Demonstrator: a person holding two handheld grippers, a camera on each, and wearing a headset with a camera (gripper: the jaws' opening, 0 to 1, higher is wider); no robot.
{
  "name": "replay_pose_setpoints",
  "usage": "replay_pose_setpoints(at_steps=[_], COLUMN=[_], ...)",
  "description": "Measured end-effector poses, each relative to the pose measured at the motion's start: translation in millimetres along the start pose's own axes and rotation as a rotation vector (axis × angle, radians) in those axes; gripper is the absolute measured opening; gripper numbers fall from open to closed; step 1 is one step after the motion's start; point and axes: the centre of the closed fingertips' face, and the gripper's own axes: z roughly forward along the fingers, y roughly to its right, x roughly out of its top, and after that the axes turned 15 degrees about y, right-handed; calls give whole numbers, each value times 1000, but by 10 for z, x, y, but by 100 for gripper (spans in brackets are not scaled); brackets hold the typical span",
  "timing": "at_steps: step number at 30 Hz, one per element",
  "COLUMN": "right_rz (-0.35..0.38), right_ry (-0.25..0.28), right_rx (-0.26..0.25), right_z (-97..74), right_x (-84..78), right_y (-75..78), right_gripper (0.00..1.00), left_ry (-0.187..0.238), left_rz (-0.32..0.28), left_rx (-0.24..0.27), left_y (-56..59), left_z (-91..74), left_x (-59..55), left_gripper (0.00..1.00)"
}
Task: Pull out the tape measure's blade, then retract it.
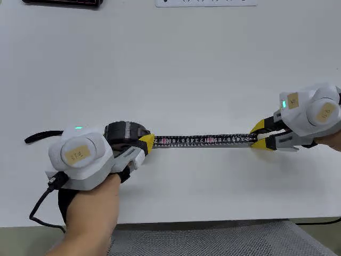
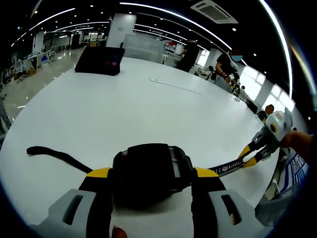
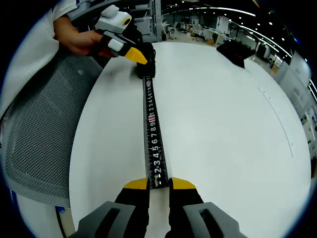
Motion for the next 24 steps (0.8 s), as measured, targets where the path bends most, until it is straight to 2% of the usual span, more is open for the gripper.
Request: replay_pose_setpoints(at_steps=[6,11,24], right_rz=[-5,-8,-1], right_ry=[-2,-4,-8], right_rx=[2,-3,5], right_z=[-4,-7,-7], right_x=[-4,-6,-3], right_y=[1,1,-1], right_gripper=[11,11,11], left_ry=[6,0,38], left_rz=[0,29,65], left_rx=[8,18,34], left_y=[5,11,-1], left_z=[6,8,-9], left_x=[12,9,9], left_gripper=[59,59,59])
